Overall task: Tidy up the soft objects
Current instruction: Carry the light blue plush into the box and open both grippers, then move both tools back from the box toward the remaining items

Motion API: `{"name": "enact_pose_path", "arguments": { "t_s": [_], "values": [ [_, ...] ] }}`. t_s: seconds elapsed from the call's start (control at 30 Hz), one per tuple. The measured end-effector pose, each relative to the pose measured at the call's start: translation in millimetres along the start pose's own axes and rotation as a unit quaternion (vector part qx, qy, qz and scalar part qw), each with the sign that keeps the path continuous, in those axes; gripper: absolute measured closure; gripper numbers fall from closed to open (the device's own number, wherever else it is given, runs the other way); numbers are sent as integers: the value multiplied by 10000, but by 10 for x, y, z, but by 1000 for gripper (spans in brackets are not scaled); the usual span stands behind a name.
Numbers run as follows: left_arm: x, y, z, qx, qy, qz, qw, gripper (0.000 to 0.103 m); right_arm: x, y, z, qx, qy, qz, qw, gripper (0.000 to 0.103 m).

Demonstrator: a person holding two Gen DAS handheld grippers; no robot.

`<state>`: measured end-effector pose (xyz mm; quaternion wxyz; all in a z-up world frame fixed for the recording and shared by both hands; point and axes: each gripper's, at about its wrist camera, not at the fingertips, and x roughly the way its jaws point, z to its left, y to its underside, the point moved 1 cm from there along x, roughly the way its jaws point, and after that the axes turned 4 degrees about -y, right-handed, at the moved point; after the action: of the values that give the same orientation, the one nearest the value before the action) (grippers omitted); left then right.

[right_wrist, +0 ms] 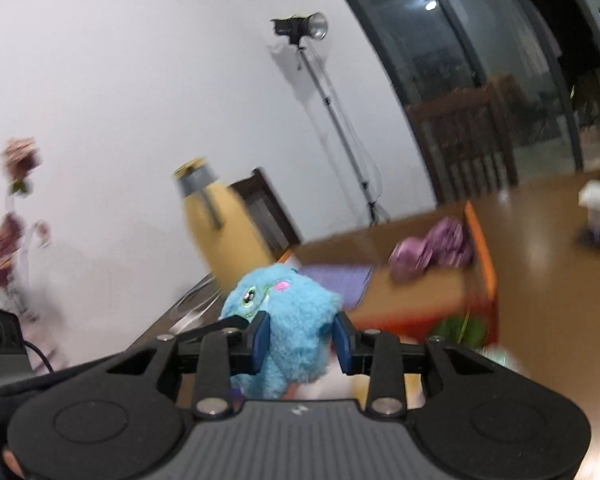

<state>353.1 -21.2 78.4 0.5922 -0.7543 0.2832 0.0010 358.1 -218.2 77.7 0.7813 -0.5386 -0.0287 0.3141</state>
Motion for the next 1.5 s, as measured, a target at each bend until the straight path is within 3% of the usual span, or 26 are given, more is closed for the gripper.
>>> {"name": "enact_pose_path", "arguments": {
  "t_s": [0.1,0.23,0.47,0.53,0.63,0.8,0.87,1.0,1.1,1.23,1.5],
  "values": [
    [658,-133,111,-262,121,369,9989,71,352,-270,-336,71,288,212,9993,69],
    [1247,-59,183,-421,111,868,9953,71,756,-351,-802,401,621,648,9952,69],
    [1584,140,185,-213,153,1388,9900,71,916,-239,-946,-197,1299,810,9880,69],
    [1548,146,176,-118,142,1382,9902,69,899,-231,-948,-141,1223,726,9897,61],
    [1357,78,84,147,38,1204,9926,67,815,-271,-874,-218,1207,578,9908,47],
    [778,-158,-50,657,-407,610,9951,54,505,-455,-588,-567,1085,399,9917,46],
    [495,-235,-77,865,-645,317,9937,52,320,-514,-450,-724,1045,222,9916,41],
    [-138,-265,-98,1174,-1276,-404,9840,24,-39,-509,-181,-1093,1035,-110,9885,29],
    [-528,-183,-124,1362,-1613,-819,9740,20,-281,-381,7,-1441,1007,-395,9836,15],
    [-929,-66,-130,1290,-1764,-1129,9693,17,-548,-145,208,-1556,946,-726,9806,15],
    [-1416,226,-79,1102,-1990,-1297,9651,14,-898,262,458,-1489,967,-993,9791,14]
  ]
}}
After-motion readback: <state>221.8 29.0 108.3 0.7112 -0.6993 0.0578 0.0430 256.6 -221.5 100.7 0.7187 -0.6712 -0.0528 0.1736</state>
